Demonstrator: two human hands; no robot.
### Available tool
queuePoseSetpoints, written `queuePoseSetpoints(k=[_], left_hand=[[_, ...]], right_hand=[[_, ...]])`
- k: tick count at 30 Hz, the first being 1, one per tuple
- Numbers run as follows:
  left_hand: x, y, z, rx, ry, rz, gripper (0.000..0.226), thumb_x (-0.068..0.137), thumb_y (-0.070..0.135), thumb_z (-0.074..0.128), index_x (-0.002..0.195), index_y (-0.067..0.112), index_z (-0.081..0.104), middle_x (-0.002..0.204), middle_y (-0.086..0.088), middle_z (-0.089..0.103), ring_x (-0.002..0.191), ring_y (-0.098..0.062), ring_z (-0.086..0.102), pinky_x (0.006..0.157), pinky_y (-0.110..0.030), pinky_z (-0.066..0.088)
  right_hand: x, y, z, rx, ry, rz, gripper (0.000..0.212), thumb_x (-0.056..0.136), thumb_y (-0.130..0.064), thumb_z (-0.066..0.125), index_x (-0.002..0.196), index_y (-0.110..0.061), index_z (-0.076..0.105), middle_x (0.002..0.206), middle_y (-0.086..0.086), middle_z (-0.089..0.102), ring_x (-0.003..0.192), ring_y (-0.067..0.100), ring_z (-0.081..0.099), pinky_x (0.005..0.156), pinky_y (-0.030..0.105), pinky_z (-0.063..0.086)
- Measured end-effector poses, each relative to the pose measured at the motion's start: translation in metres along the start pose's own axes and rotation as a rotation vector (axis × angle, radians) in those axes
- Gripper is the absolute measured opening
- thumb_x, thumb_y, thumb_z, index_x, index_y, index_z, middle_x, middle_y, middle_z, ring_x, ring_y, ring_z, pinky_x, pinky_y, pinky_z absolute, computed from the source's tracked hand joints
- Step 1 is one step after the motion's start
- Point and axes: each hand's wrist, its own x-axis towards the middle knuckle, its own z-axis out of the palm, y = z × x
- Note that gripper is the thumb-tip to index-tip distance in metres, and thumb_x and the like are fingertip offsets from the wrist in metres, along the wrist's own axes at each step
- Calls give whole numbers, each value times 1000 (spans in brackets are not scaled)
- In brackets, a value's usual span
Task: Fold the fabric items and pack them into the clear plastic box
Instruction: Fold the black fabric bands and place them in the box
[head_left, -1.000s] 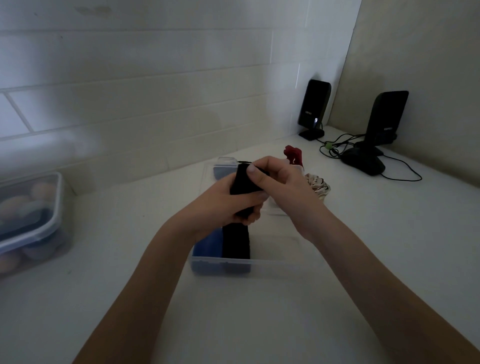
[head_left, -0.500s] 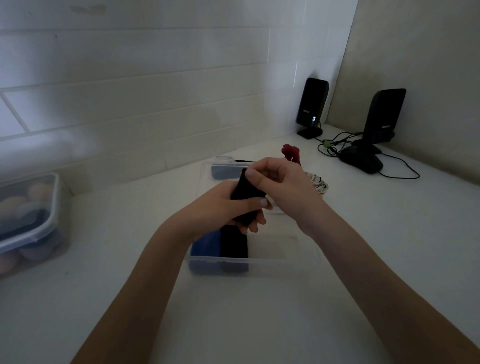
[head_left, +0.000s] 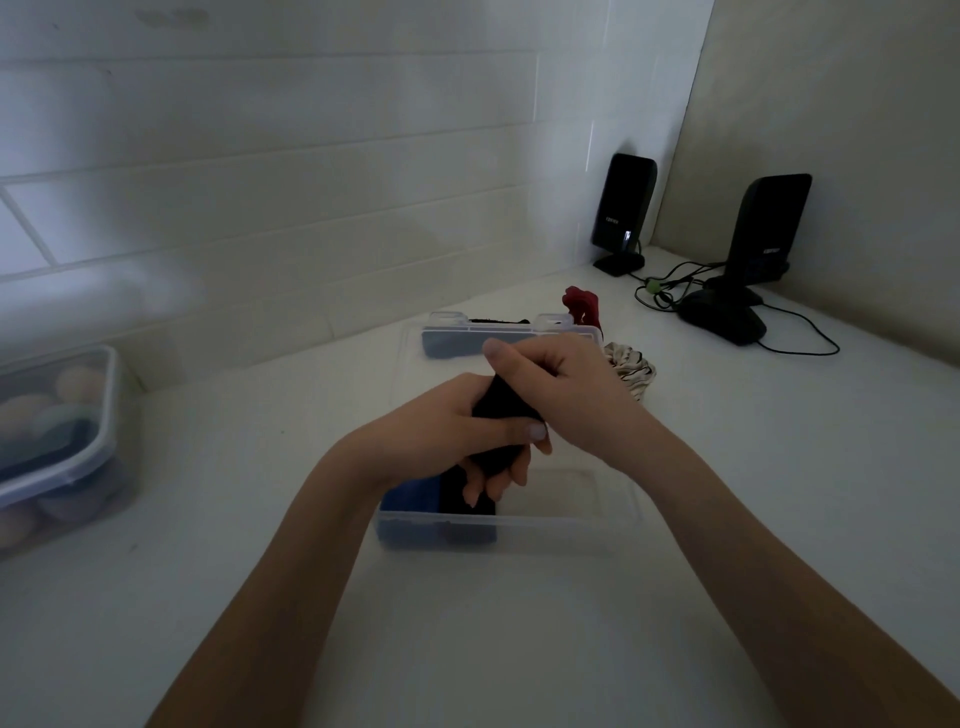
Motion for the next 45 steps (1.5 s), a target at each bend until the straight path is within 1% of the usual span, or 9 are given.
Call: queuePoseSetpoints(k=[4, 8, 10, 15, 19, 26, 30, 37, 45], left_hand=[[0, 2, 1, -7, 8, -11, 12, 91, 19, 56, 87, 10, 62, 66, -5, 68, 52, -17, 64, 47, -22, 52], [-4, 3, -11, 35, 55, -63, 32, 75, 35, 62, 100, 14, 66, 80, -4, 74, 72, -23, 72, 56, -27, 57], [-8, 2, -21, 134, 143, -44, 28, 77, 33, 63, 98, 16, 69, 75, 0, 74, 64, -19, 71, 49, -23, 54], [-5, -2, -21, 328, 375, 2, 26, 82, 38, 62, 72, 16, 70, 57, 5, 66, 42, -9, 55, 46, -18, 47], [-1, -4, -15, 404, 302, -82, 28, 86, 42, 57, 71, 20, 68, 68, 2, 71, 44, -9, 61, 43, -11, 42], [-1, -11, -21, 368, 203, -113, 19, 84, 32, 64, 79, 16, 73, 70, 4, 74, 66, -8, 71, 64, -19, 56], [-4, -13, -24, 403, 118, -109, 8, 80, 22, 71, 82, 16, 76, 70, 4, 74, 64, -3, 69, 64, -18, 54], [-5, -13, -24, 537, 54, -80, 13, 74, 17, 77, 85, 24, 76, 82, 8, 75, 75, -3, 69, 78, -18, 54], [-6, -14, -23, 582, 9, -105, 22, 68, 18, 81, 89, 22, 75, 81, 9, 75, 72, 3, 68, 76, -14, 52]], right_hand=[[1, -2, -1, 42, -11, -19, 50, 94, -33, 49, 45, -31, 48, 35, -10, 47, 34, 6, 44, 39, 16, 35], [3, 1, -7, -45, -136, 19, 45, 94, -37, 49, 55, -17, 56, 47, -1, 47, 45, 6, 43, 47, 20, 34], [3, 3, -12, -155, -233, 75, 46, 92, -45, 49, 65, -10, 64, 56, 8, 49, 50, 8, 44, 53, 27, 34], [1, 2, -24, -383, -354, 195, 35, 82, -55, 57, 64, -25, 62, 51, -12, 45, 43, -1, 45, 49, 16, 28], [0, -4, -25, -454, -408, 233, 36, 82, -54, 57, 90, -21, 69, 68, -11, 55, 57, 1, 51, 53, 17, 35], [-11, -16, -18, -478, -703, 367, 24, 95, -28, 50, 110, -14, 62, 66, 5, 67, 33, 6, 52, 43, 20, 48], [-14, -10, -6, -520, -652, 437, 23, 94, -22, 53, 113, -9, 58, 86, 12, 70, 45, 18, 64, 38, 21, 49], [-16, -24, 14, -953, -536, 308, 34, 87, -29, 64, 116, -12, 59, 114, 13, 60, 95, 30, 62, 68, 34, 48], [-23, -10, 9, -887, -434, 120, 11, 84, -31, 61, 87, -28, 51, 85, -4, 51, 91, 21, 58, 69, 29, 42]])
